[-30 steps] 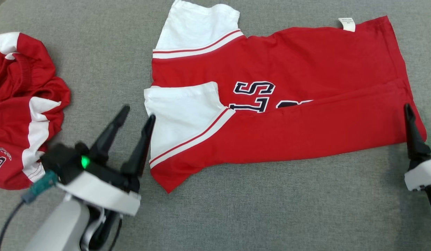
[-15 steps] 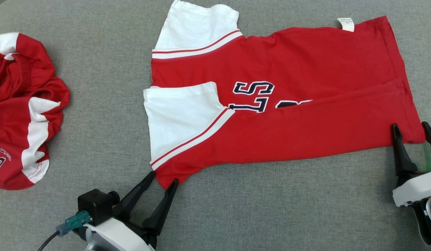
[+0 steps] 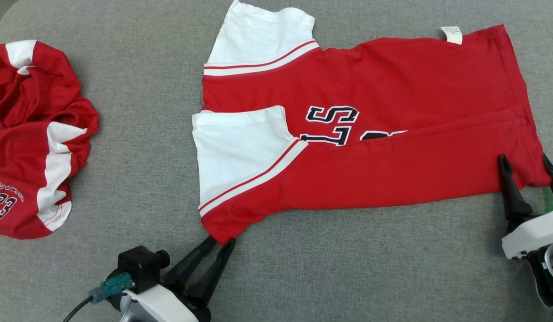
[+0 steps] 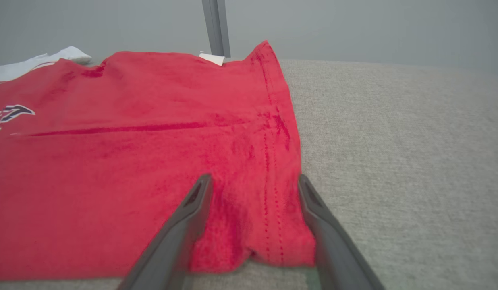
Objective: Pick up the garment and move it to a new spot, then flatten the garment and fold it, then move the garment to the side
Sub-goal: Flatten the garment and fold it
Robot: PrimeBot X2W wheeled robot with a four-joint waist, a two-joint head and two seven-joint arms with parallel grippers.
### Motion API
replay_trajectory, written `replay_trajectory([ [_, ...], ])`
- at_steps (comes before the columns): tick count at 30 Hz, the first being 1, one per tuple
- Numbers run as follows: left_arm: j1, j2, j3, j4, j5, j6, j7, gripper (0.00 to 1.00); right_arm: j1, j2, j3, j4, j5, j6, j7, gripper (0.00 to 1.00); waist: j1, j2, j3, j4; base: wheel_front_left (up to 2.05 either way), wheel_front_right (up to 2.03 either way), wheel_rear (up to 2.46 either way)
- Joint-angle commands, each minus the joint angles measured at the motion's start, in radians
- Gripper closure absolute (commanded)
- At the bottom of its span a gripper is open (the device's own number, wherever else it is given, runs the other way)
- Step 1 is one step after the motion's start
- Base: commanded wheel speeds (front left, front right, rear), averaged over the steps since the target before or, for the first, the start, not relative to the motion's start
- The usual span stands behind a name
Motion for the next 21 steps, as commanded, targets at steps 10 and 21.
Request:
replay_trajectory([
  [10, -0.056, 0.031, -0.021, 0.001, 0.054, -0.031, -0.037, 1.00, -0.032, -0.014, -0.004, 0.086, -0.011, -0.002, 0.062, 0.00, 0.0000, 0.0000, -0.029, 0.017, 0.00, 0.00, 0.00],
  [21, -0.027, 0.142, -0.060, -0.008, 0.164, -0.042, -0.062, 1.00, 0.120, -0.045, 0.011, -0.031, 0.071, -0.002, 0.080, 1.00, 0.0000, 0.0000, -0.117, -0.048, 0.00, 0.00, 0.00],
])
